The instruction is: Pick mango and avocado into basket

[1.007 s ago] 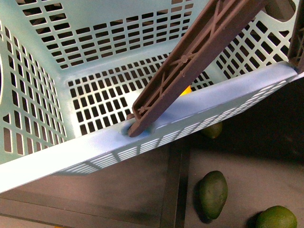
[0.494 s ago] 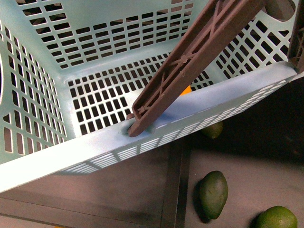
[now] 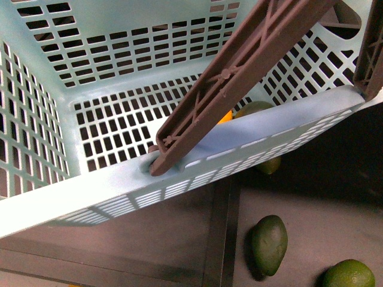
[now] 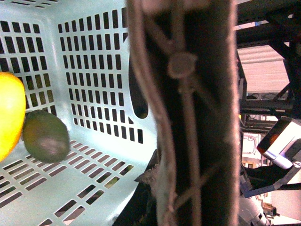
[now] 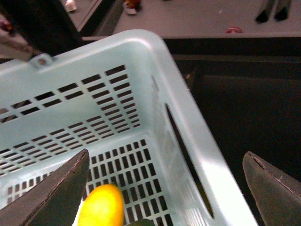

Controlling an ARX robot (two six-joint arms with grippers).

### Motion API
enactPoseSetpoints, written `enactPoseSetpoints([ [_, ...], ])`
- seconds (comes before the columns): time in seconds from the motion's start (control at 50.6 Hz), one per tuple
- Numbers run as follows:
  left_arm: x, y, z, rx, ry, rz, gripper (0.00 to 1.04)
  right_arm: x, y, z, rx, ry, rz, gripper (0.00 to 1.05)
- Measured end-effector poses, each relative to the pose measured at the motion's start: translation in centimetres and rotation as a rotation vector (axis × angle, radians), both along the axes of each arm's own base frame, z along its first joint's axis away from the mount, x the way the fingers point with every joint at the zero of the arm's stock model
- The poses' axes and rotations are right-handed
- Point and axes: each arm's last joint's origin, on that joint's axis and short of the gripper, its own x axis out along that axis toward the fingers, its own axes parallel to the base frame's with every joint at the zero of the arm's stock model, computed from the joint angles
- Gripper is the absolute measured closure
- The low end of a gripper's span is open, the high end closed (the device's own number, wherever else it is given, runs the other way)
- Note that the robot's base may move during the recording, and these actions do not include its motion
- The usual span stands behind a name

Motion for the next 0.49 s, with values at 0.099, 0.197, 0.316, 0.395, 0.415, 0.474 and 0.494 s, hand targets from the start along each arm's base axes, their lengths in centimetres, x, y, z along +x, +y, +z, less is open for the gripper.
enactPoseSetpoints([
  [0.099,0.0,0.0,0.0,0.001,-0.001,0.000,1.00,-0.2,-0.5,0.5,0.007,-0.007,-0.056,0.09],
  [0.197,0.0,0.0,0.0,0.003,-0.003,0.002,1.00,-0.9,-1.9,0.5,-0.026,-0.224,-0.244,0.22],
  [0.316,0.0,0.0,0.0,-0.002,0.002,-0.003,1.00,-3.5,-5.5,-1.4,-0.075,-0.358,-0.312,0.46],
  [0.395,0.0,0.0,0.0,0.002,-0.002,0.000,1.00,-4.8,-7.1,-2.4,-0.098,-0.363,-0.310,0.60],
  [0.415,0.0,0.0,0.0,0.002,-0.002,0.000,1.00,-4.9,-7.3,-2.6,-0.099,-0.362,-0.310,0.61],
  [0.474,0.0,0.0,0.0,0.002,-0.002,0.000,1.00,-5.6,-8.0,-3.3,-0.108,-0.356,-0.309,0.70],
  [0.494,0.0,0.0,0.0,0.001,-0.001,-0.001,1.00,-5.9,-8.3,-3.5,-0.112,-0.354,-0.309,0.74],
])
